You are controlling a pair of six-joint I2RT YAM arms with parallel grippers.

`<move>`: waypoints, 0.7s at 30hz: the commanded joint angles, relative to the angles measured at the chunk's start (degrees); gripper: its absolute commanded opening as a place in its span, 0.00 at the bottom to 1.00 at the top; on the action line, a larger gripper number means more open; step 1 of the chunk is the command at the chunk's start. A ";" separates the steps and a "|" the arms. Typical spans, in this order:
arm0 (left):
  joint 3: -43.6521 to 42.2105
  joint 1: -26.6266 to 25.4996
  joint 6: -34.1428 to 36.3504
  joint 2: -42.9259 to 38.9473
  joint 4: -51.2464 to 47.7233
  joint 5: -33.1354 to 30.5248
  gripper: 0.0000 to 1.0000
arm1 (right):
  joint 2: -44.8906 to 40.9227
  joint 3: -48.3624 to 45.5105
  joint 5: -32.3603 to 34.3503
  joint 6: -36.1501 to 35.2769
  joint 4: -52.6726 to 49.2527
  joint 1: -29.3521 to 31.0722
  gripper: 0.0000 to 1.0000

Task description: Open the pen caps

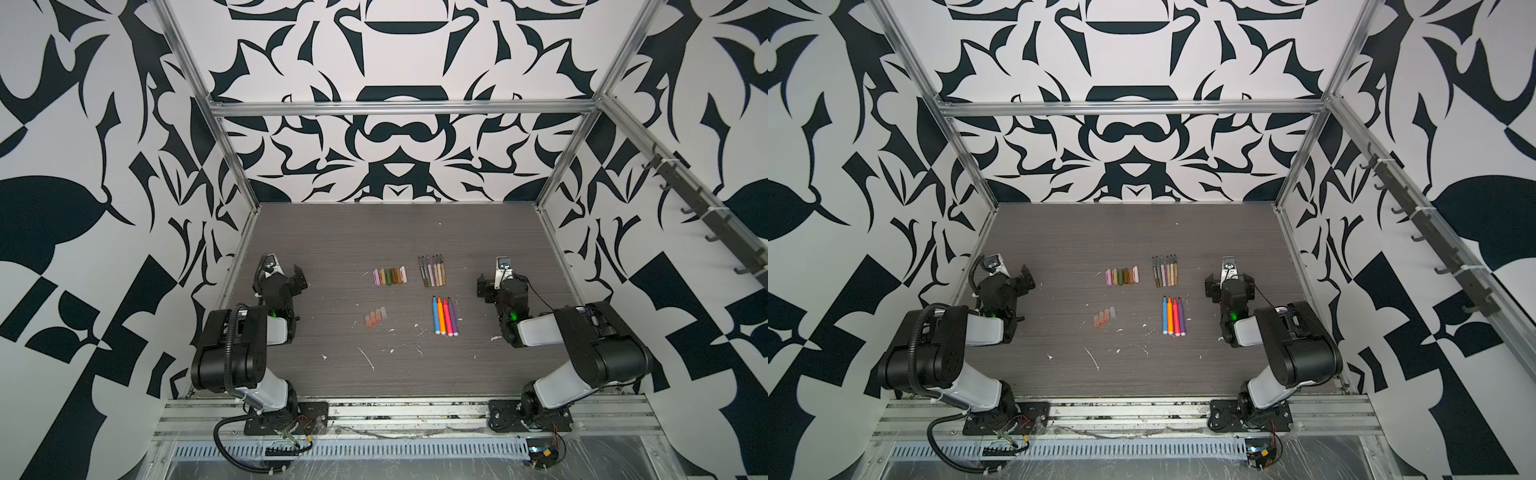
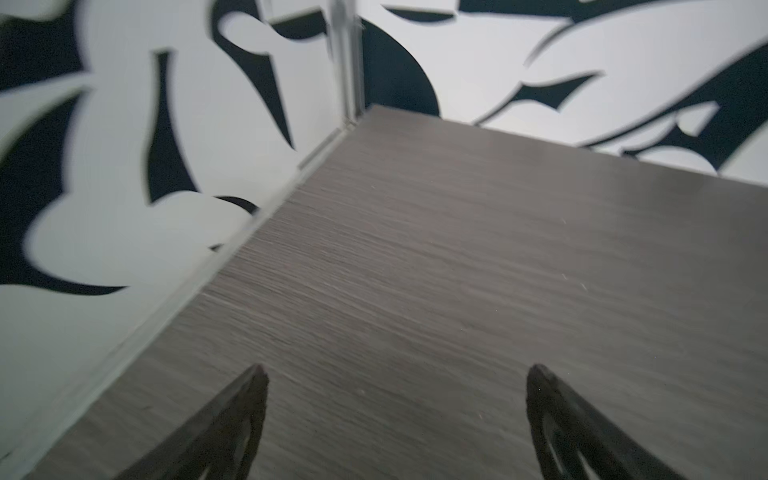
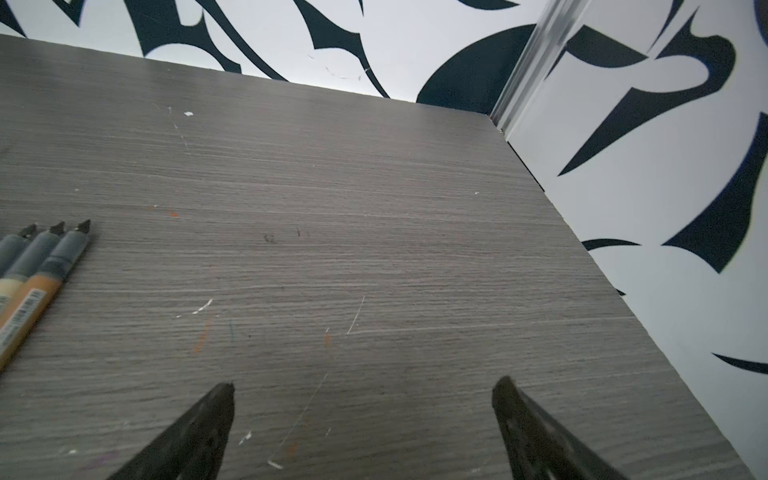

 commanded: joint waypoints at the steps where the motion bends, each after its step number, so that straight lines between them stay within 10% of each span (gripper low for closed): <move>1: -0.90 0.07 3.65 -0.47 1.13 13.16 0.99 | -0.99 -1.96 -6.58 -1.90 5.09 -0.05 1.00; 21: 1.63 1.17 0.05 -0.05 -2.85 7.73 0.99 | -0.37 3.61 -11.18 3.28 -4.67 -5.36 1.00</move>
